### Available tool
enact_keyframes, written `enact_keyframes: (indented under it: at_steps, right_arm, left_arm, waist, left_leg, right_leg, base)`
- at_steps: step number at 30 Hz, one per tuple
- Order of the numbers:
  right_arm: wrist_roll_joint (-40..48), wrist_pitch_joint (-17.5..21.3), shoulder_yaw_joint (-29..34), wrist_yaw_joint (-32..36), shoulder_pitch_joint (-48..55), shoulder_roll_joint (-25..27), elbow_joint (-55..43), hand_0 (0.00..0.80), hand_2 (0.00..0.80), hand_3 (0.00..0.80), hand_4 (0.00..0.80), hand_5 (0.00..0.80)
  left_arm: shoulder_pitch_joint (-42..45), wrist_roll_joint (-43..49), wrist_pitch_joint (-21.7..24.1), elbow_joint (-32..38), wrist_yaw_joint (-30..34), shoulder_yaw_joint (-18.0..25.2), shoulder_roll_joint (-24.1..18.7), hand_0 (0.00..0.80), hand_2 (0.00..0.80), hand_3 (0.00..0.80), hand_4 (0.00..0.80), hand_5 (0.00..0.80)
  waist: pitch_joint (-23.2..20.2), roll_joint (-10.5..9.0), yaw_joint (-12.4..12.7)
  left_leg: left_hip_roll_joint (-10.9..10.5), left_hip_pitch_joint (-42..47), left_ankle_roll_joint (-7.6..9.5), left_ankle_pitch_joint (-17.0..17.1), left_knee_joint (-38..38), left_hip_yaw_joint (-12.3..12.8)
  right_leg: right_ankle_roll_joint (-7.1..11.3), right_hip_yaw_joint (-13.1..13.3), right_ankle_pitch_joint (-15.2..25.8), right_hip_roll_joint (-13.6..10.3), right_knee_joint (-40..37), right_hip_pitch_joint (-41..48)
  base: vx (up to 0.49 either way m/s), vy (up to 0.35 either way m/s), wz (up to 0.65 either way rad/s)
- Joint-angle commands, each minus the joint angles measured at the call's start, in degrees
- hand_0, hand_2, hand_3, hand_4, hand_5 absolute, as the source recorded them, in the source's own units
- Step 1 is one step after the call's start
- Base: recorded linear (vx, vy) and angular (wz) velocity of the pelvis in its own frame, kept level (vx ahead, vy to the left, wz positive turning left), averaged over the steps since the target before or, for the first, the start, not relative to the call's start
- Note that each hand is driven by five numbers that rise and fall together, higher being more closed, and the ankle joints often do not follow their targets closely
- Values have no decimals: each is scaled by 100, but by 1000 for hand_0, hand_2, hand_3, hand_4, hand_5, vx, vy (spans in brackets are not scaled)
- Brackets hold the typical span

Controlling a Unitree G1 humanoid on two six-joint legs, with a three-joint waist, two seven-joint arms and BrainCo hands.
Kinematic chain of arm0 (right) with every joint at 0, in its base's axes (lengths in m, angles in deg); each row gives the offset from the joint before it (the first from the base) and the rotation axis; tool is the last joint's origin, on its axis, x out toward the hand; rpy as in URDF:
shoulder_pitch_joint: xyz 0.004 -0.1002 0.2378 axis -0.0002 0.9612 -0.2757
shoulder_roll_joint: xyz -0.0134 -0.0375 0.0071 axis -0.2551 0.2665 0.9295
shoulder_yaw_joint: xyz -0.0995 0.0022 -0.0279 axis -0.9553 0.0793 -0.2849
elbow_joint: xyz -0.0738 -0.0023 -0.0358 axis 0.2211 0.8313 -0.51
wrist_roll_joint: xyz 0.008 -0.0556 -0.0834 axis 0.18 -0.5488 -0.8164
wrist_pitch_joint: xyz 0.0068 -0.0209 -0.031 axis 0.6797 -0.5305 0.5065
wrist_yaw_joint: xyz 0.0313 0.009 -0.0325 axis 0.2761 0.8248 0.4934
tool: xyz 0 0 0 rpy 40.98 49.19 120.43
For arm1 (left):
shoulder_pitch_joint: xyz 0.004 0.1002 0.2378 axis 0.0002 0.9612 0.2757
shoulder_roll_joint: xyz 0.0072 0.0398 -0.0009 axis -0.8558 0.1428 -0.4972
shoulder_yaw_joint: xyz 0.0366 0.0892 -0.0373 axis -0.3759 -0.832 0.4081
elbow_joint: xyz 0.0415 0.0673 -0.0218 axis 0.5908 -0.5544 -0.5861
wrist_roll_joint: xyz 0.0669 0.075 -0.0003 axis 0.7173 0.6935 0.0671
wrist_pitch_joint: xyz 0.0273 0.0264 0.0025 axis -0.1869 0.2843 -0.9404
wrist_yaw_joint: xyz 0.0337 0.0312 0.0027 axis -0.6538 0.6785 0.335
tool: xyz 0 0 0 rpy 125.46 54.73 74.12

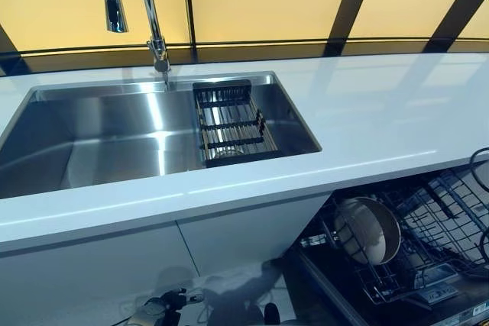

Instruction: Take plates into dishwasher

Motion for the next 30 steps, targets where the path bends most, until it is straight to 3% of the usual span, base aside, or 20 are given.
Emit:
enact_keyframes:
  at_steps: [1,3,4,7,9,10,11,12,14,16,17,18,19,20,21,22,24,30]
  right_arm:
    - [33,485,-217,-622,-95,539,164,0,0,0,0,0]
    - [94,528,-157,-715,-24,558,169,0,0,0,0,0]
    - [359,661,106,-1079,398,714,71,0,0,0,0,0]
    - [740,520,687,-1597,1146,722,-204,0,0,0,0,0]
    - [1216,590,1187,-2141,1837,482,-302,0,0,0,0,0]
    - [1465,687,1492,-2453,2229,347,-495,0,0,0,0,0]
    - [1509,705,1564,-2516,2315,320,-560,0,0,0,0,0]
    - [1648,752,1761,-2601,2618,257,-802,0,0,0,0,0]
    - [1749,869,1965,-2591,3025,245,-898,0,0,0,0,0]
    - [1894,1052,2256,-2603,3583,241,-821,0,0,0,0,0]
    - [1894,1052,2256,-2603,3583,241,-821,0,0,0,0,0]
    - [1894,1253,2435,-2678,3842,226,-564,0,0,0,0,0]
    - [2017,1398,2534,-2807,3946,214,-323,0,0,0,0,0]
    - [2123,1508,2576,-2894,3928,212,-106,0,0,0,0,0]
    - [2180,1508,2549,-2905,3825,204,1,0,0,0,0,0]
    - [2192,1464,2485,-2831,3704,216,56,0,0,0,0,0]
    - [2206,1347,2418,-2787,3621,252,-40,0,0,0,0,0]
    - [1571,1215,2567,-2187,3797,553,129,0,0,0,0,0]
  left_arm:
    - [-325,-243,196,-260,-148,-10,-137,0,0,0,0,0]
    - [-322,-236,193,-259,-155,-9,-143,0,0,0,0,0]
    - [-330,-68,311,-282,-173,-31,-151,0,0,0,0,0]
    - [-573,-72,349,-243,-228,-103,-300,0,0,0,0,0]
    - [-885,-128,290,-270,-353,-49,-448,0,0,0,0,0]
    - [-935,-145,272,-228,-437,37,-535,0,0,0,0,0]
    - [-939,-154,262,-219,-466,68,-563,0,0,0,0,0]
    - [-897,-274,224,-219,-661,192,-672,0,0,0,0,0]
    - [-831,-352,183,-252,-713,286,-798,0,0,0,0,0]
    - [-746,-331,277,-365,-663,413,-855,0,0,0,0,0]
    - [-746,-331,277,-365,-663,413,-855,0,0,0,0,0]
    - [-730,-276,370,-455,-596,475,-842,0,0,0,0,0]
    - [-764,-170,446,-543,-545,495,-832,0,0,0,0,0]
    - [-790,-80,448,-550,-588,552,-814,0,0,0,0,0]
    - [-817,-144,418,-512,-663,583,-828,0,0,0,0,0]
    - [-883,-293,358,-490,-667,616,-859,0,0,0,0,0]
    - [-958,-344,202,-419,-642,650,-809,0,0,0,0,0]
    - [-353,-394,513,-617,-679,845,-621,0,0,0,0,0]
  waist:
    - [23,-174,-92]
    - [27,-175,-90]
    - [185,-133,-133]
    - [595,-189,-243]
    - [880,-311,-356]
    - [1048,-308,-373]
    - [1065,-310,-372]
    - [1127,-201,-373]
    - [1025,-84,-342]
    - [842,62,-246]
    - [842,62,-246]
    - [716,49,-153]
    - [624,-88,-29]
    - [569,-214,131]
    - [571,-236,206]
    - [587,-219,258]
    - [615,-201,292]
    - [619,-93,448]
  left_leg:
    - [128,174,108,-76,-9,-164]
    - [124,187,112,-84,-9,-155]
    - [-14,174,178,-218,332,-115]
    - [-149,-169,365,-529,1108,-209]
    - [-287,-329,465,-578,1166,-165]
    - [-331,-275,424,-534,1016,-69]
    - [-346,-273,418,-478,939,-30]
    - [-334,-200,477,-307,524,87]
    - [-344,-342,633,-94,223,-51]
    - [-354,-679,743,43,165,-287]
    - [-354,-679,743,43,165,-287]
    - [-456,-987,748,86,250,-368]
    - [-598,-1366,740,85,460,-324]
    - [-640,-1660,696,93,662,-236]
    - [-603,-1771,657,134,719,-277]
    - [-536,-1847,601,220,700,-333]
    - [-478,-1806,567,330,565,-328]
    - [-278,-1909,274,959,90,-230]
  right_leg:
    - [319,-131,1,-343,47,171]
    - [318,-134,-5,-347,54,175]
    - [268,-107,-140,-402,484,41]
    - [323,-1,-113,-562,1028,-313]
    - [556,148,558,-781,653,-554]
    - [623,-62,925,-867,389,-702]
    - [629,-125,949,-867,389,-778]
    - [630,-282,718,-656,745,-950]
    - [516,-73,283,-261,1493,-969]
    - [262,52,-369,178,2075,-883]
    - [262,52,-369,178,2075,-883]
    - [67,131,-762,394,1861,-611]
    - [-29,82,-817,374,1402,-304]
    - [-38,-46,-713,254,886,-65]
    - [-37,25,-722,295,784,-18]
    - [-67,89,-793,397,815,-26]
    - [-133,-22,-874,471,837,33]
    - [-431,-101,-1108,820,825,510]
  base:
    - [-28,62,-2]
    - [-42,80,-1]
    - [-83,118,-1]
    - [-136,58,-1]
    - [-275,-62,-4]
    - [-296,-16,-10]
    - [-421,93,-40]
    - [-383,98,-90]
    - [-378,64,-138]
    - [-280,-11,-49]
    - [-242,-64,0]
    - [-231,-124,-15]
    - [-386,-251,-13]
    - [-380,-296,7]
    - [-403,-321,3]
    - [-276,-216,-6]
    - [-241,-208,-5]
    - [-45,-158,42]
